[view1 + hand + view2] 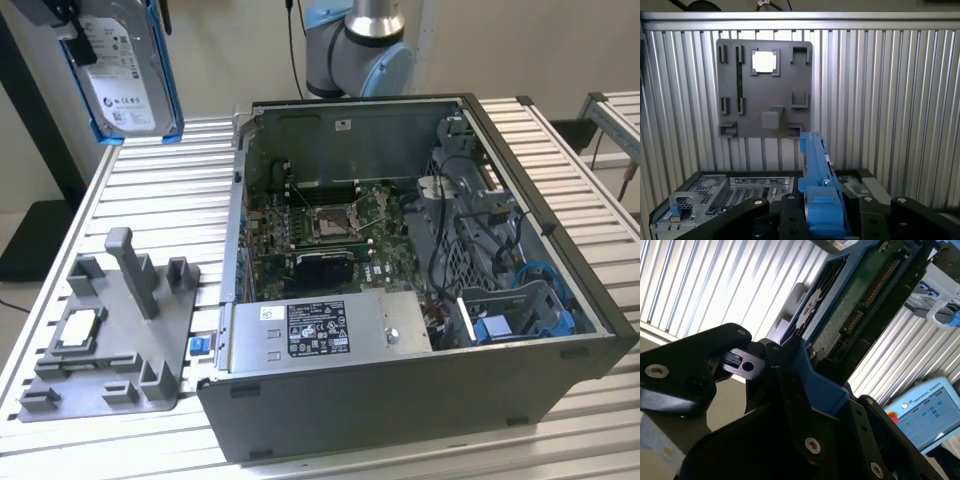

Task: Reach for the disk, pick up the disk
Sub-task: 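Pick up the disk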

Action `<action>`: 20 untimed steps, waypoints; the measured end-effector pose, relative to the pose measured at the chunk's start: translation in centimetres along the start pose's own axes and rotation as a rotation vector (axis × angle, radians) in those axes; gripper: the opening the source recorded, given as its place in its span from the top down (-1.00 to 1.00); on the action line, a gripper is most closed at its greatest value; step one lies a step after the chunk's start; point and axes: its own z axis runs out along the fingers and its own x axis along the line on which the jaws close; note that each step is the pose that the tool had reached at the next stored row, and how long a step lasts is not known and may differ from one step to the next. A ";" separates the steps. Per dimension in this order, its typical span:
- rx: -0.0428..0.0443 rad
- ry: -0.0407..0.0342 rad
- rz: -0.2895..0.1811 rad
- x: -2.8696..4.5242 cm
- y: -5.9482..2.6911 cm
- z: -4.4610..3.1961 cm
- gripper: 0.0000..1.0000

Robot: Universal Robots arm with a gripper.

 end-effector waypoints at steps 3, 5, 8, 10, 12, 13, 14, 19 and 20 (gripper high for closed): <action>-0.0001 0.0000 0.000 -0.03 -1.17 0.18 1.00; 0.0000 0.0000 0.000 -0.06 -1.99 0.31 1.00; 0.0000 0.0000 0.000 -0.10 -3.31 0.50 1.00; 0.0000 0.0000 0.000 -0.12 -4.19 0.63 1.00; -0.0001 0.0000 0.000 -0.15 -5.05 0.76 1.00; 0.0000 0.0000 0.000 -0.16 -5.49 0.83 1.00; 0.0000 0.0000 0.000 -0.17 -5.91 0.89 1.00; -0.0001 0.0000 0.000 -0.23 -8.07 1.21 1.00; -0.0001 0.0000 0.000 -0.25 -8.50 1.27 1.00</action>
